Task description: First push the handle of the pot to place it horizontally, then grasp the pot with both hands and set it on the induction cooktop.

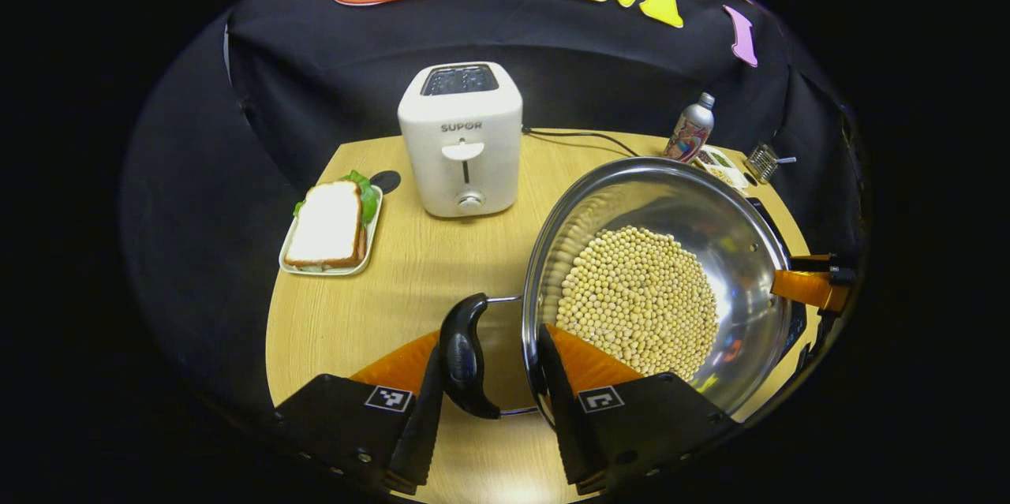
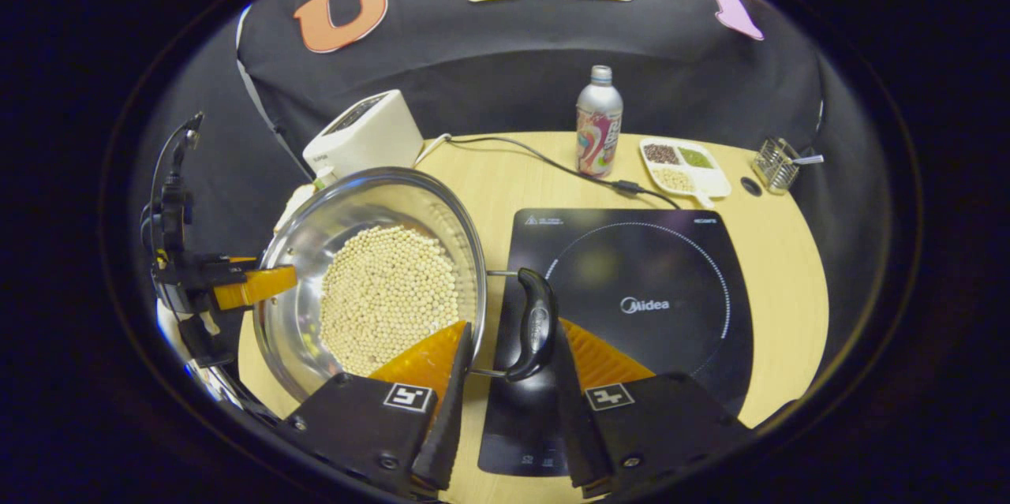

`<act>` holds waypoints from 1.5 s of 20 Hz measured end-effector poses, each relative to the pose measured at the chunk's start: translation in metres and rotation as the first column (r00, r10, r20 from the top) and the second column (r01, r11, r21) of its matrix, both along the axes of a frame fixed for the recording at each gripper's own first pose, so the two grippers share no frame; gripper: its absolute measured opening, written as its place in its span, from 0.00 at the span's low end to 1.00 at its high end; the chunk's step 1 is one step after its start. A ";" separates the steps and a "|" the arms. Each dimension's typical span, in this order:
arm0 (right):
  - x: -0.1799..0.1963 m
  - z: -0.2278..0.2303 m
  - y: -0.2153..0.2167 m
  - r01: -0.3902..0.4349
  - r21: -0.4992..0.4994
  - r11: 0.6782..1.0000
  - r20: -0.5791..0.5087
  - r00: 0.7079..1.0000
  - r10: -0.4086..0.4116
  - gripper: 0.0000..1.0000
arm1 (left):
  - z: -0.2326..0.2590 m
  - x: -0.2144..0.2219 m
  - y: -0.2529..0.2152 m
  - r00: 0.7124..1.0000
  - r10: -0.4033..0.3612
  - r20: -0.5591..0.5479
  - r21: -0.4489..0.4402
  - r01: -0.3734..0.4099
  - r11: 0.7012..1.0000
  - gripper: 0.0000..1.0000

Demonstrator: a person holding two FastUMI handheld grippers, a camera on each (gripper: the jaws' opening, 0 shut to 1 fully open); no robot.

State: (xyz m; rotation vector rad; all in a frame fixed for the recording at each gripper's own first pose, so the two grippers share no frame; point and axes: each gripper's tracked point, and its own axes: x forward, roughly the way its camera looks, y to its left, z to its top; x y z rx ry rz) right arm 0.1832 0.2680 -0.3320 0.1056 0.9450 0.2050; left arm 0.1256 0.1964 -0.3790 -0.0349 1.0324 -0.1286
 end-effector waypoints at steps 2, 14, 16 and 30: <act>-0.002 0.006 -0.012 0.009 0.006 1.000 0.009 1.000 -0.009 0.54 | 0.008 0.002 -0.011 1.000 -0.009 0.009 0.002 0.009 1.000 0.61; -0.008 0.018 -0.124 0.070 0.010 0.997 0.013 0.997 -0.071 0.54 | 0.028 0.008 -0.124 0.999 -0.045 0.008 -0.009 0.045 0.999 0.61; -0.007 0.017 -0.146 0.083 0.015 0.996 0.007 0.997 -0.083 0.54 | 0.029 0.010 -0.146 0.999 -0.050 0.009 -0.008 0.050 0.999 0.61; 0.012 0.002 -0.248 0.100 -0.005 0.995 -0.010 0.995 -0.100 0.54 | 0.011 0.020 -0.246 0.999 -0.036 -0.015 -0.024 0.036 0.999 0.61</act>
